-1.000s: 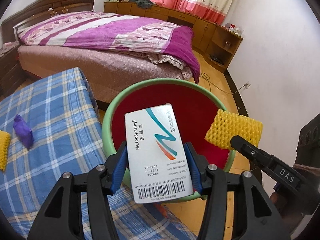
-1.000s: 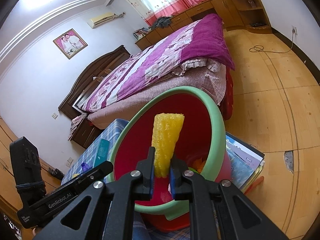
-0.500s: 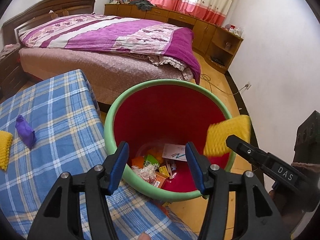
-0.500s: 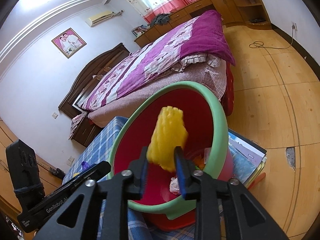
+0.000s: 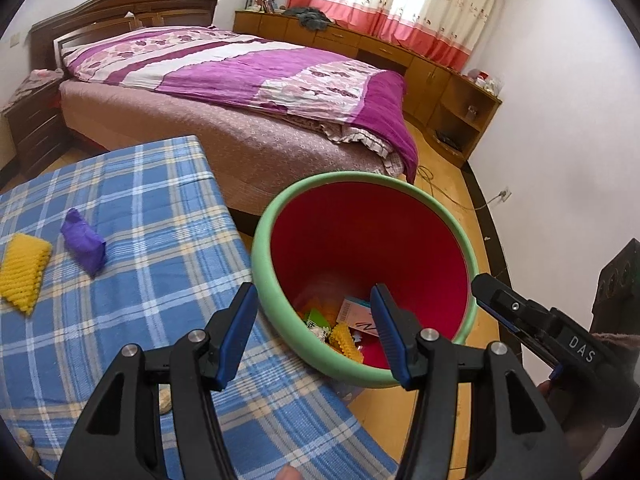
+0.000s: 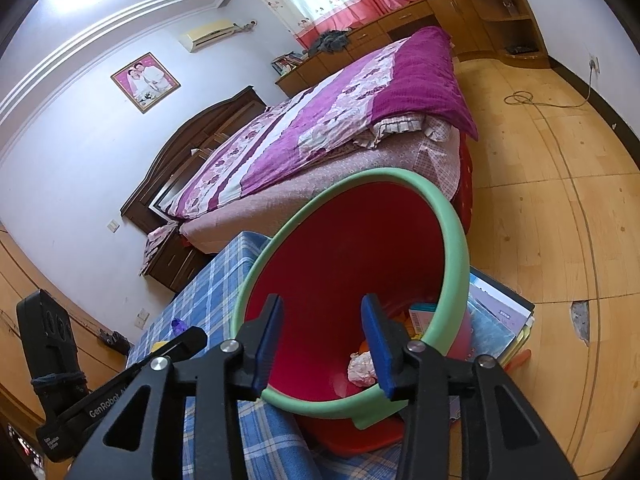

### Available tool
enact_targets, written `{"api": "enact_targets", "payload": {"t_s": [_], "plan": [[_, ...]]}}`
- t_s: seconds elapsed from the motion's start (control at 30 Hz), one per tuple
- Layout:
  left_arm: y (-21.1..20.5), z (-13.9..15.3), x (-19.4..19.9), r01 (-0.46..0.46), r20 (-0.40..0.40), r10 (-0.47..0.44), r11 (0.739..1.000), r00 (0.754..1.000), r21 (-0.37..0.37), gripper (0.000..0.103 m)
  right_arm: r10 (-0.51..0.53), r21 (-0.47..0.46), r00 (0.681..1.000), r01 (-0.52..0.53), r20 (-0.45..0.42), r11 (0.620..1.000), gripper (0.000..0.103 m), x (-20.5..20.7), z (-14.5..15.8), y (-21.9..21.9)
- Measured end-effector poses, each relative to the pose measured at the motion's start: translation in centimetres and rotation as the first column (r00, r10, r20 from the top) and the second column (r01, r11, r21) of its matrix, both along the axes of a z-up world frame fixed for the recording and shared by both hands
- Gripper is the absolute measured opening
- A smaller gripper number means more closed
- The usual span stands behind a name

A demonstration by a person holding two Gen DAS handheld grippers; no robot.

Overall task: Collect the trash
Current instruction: 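Move both open tools back over the table toward the remaining trash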

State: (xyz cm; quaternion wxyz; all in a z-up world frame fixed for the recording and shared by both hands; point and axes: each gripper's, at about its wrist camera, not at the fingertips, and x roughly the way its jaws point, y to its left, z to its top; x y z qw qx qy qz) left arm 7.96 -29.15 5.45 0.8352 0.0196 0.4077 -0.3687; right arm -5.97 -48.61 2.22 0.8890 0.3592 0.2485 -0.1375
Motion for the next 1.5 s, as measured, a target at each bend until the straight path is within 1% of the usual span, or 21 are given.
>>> {"api": "enact_targets", "payload": {"t_s": [0.27, 0.33, 0.43, 0.67, 0.73, 1.03, 1.23, 1.37, 1.5], "plan": [[2.0, 1.0, 0.1, -0.032, 0.012, 0.032, 0.999, 0.999, -0.019, 0.059, 0.021, -0.023, 1.000, -0.021, 0.008, 1.000, 0.052, 0.2, 1.2, 1.4], [2.7, 1.2, 0.2, -0.045, 0.011, 0.045, 0.999, 0.999, -0.027, 0.059, 0.027, -0.028, 1.000, -0.027, 0.009, 0.999, 0.056, 0.3, 1.5, 1.9], [3.9, 1.6, 0.4, -0.069, 0.009, 0.069, 0.997, 0.998, -0.038, 0.059, 0.039, -0.034, 0.999, -0.039, 0.010, 0.999, 0.061, 0.5, 2.0, 2.6], [6.9, 2.1, 1.1, -0.135, 0.011, 0.135, 0.989, 0.991, -0.055, 0.059, 0.088, -0.049, 0.996, -0.087, -0.001, 0.995, 0.066, 1.6, 2.8, 4.8], [7.9, 2.2, 1.3, -0.156, 0.011, 0.156, 0.986, 0.988, -0.058, 0.059, 0.100, -0.055, 0.995, -0.100, -0.003, 0.994, 0.070, 2.0, 3.0, 5.5], [12.5, 2.4, 2.2, -0.240, 0.017, 0.241, 0.968, 0.970, -0.069, 0.059, 0.162, -0.070, 0.986, -0.163, -0.026, 0.984, 0.071, 4.2, 3.6, 8.8], [15.4, 2.4, 3.3, -0.288, 0.024, 0.290, 0.956, 0.957, -0.063, 0.059, 0.192, -0.081, 0.981, -0.195, -0.043, 0.978, 0.071, 5.7, 4.0, 10.7], [17.0, 2.2, 4.3, -0.317, 0.030, 0.318, 0.947, 0.947, -0.051, 0.059, 0.205, -0.079, 0.977, -0.209, -0.051, 0.975, 0.076, 6.7, 4.0, 11.7], [18.4, 1.6, 5.4, -0.343, 0.022, 0.344, 0.938, 0.939, -0.041, 0.059, 0.220, -0.082, 0.973, -0.225, -0.064, 0.971, 0.076, 7.7, 3.9, 12.5]]}}
